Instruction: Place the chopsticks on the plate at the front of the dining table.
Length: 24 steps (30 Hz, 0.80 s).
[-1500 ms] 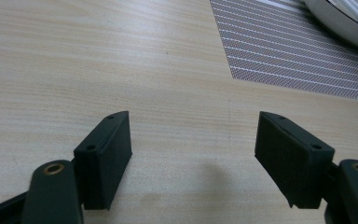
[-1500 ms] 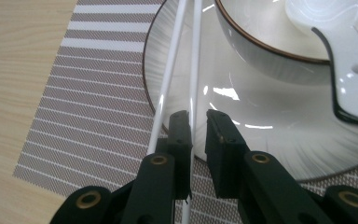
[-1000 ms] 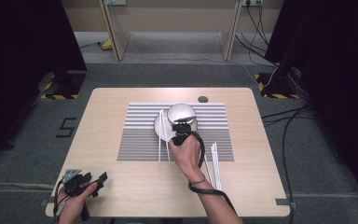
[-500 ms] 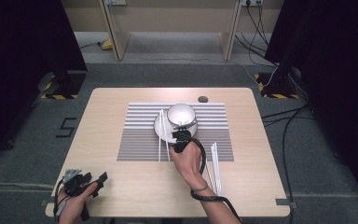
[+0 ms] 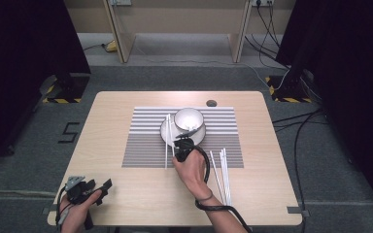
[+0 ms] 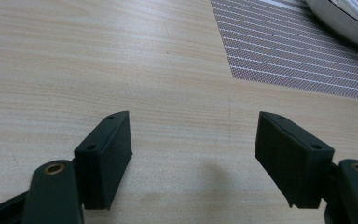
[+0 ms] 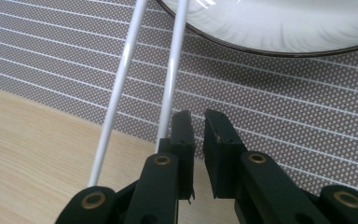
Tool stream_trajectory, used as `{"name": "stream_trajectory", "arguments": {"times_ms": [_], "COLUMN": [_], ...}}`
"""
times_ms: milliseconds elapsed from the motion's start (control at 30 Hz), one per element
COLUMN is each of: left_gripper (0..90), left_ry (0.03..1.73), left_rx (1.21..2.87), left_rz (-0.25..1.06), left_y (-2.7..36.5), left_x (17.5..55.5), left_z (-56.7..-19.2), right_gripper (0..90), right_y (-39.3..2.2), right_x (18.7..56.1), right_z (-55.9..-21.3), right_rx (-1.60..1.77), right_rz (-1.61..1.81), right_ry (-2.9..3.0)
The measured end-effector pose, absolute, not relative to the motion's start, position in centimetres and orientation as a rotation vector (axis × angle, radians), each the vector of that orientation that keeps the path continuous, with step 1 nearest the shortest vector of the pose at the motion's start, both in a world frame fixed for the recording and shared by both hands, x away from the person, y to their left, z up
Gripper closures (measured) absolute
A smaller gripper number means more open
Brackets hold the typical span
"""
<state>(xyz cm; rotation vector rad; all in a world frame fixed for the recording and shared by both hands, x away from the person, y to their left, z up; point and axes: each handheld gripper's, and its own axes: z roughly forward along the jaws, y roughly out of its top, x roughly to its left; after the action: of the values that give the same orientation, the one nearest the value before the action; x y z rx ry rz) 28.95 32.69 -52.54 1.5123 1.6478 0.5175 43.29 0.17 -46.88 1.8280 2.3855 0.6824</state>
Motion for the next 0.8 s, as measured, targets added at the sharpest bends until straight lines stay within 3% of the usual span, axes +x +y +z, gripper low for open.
{"name": "stream_trajectory", "arguments": {"times_ms": [800], "left_gripper": [26.3], "left_ry": [1.647], "left_rx": [1.511], "left_rz": [0.516], "left_y": [32.7], "left_x": [28.9], "left_z": [-52.5], "right_gripper": [82.2], "right_y": [2.4], "right_x": [43.2], "right_z": [-47.0], "right_rx": [1.766], "right_rz": [0.674], "right_ry": [2.431]}}
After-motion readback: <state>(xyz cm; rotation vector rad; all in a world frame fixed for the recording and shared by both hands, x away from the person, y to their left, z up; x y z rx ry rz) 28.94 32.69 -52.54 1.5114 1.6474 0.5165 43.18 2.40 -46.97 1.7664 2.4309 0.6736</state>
